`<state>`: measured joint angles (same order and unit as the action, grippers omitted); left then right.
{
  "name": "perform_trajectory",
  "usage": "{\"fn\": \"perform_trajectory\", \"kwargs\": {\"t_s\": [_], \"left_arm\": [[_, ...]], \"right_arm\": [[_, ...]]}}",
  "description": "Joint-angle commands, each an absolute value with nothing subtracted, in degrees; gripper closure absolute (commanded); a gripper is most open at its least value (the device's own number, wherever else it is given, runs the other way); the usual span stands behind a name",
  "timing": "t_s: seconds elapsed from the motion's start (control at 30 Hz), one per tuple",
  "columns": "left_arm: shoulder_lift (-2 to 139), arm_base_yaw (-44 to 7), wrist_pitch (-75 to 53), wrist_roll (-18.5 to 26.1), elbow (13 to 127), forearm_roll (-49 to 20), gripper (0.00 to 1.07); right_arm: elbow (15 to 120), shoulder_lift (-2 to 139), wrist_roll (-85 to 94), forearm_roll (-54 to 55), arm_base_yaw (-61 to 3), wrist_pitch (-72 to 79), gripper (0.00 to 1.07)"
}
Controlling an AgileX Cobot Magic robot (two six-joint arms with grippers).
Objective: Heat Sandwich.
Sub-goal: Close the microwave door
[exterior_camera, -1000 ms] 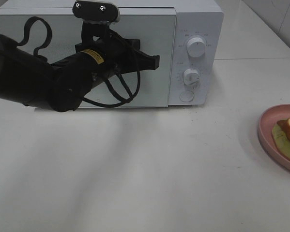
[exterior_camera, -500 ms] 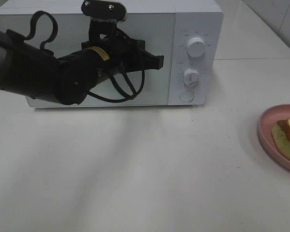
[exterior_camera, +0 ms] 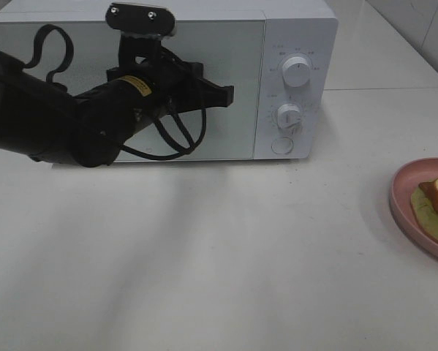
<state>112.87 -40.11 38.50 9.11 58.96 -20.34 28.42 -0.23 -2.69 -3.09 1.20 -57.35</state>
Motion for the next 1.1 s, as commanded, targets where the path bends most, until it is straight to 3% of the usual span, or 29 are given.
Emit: {"fn": "perform_trajectory", "kwargs": {"t_s": [0.03,0.47,0.5,0.53,0.57,0.63,0.67,1.1], "left_arm": [[109.8,-40.2,40.2,9.1,56.1,-22.1,1.07],[98.8,-43.4,35.8,9.1,43.8,-22.1,1.05],[98.0,-43.6,33.4,9.2,43.4,-22.1,0.98],[96.7,-43.6,28.5,9.2,43.0,-22.1,0.76],[96.7,-43.6,28.5,9.2,43.0,-22.1,0.76],[95.2,-43.6,22.7,9.2,42.8,-22.5,0.36],[94.0,-43.6,17.4,9.2,42.8,-22.5,0.04],[85.0,-43.2,-3.9,9.2,42.8,-20.7,0.1]], "right_arm": [[28.5,-1.8,-2.2,-3.2,1.5,-57.1,0.31],[28.5,-1.8,-2.2,-3.2,1.5,-57.1,0.31],[28.5,-1.8,-2.2,-3.2,1.5,-57.1,0.31],[28.5,-1.8,-2.2,-3.2,1.5,-57.1,0.31],[28.5,-1.8,-2.2,-3.2,1.5,-57.1,0.31],[28.5,-1.8,-2.2,-3.2,1.5,-57.1,0.31],[28.5,-1.8,-2.2,-3.2,1.5,-57.1,0.31],[28.5,-1.8,-2.3,-3.2,1.5,-57.1,0.31]]}}
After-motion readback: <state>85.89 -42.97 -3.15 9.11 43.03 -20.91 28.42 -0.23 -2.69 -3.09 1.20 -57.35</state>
